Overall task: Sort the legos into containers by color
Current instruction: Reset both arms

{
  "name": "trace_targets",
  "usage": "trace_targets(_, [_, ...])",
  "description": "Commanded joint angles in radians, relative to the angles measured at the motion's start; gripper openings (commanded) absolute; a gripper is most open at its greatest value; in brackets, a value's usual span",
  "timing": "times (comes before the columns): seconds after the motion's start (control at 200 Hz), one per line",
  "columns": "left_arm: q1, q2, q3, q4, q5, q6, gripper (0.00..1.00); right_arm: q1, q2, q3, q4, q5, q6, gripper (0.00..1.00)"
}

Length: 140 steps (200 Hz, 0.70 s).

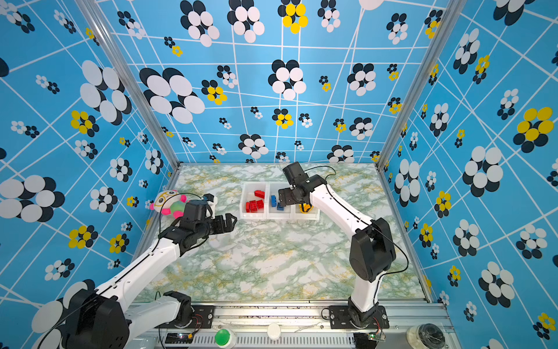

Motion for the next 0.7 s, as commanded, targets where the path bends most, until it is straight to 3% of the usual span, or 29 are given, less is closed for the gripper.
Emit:
trace_targets(0.0, [0.015,-0.011,0.011,0.065,-0.055,0.09,0.99,-0.003,-0.075,-0.075,0.074,0.039,-0.058,0.99])
trace_targets(0.26, [0.09,-0.025,-0.056,0.2,-0.092,0.135,1.0,-0.064,-0.193,-0.276,0.209,0.046,-0.119,0.99])
trace_targets(0.695, [0.205,0.06,-0.158,0.494,-0.112,0.262,1.0,-0.306,-0.347,-0.606,0.49,0.046,-0.211,0.99])
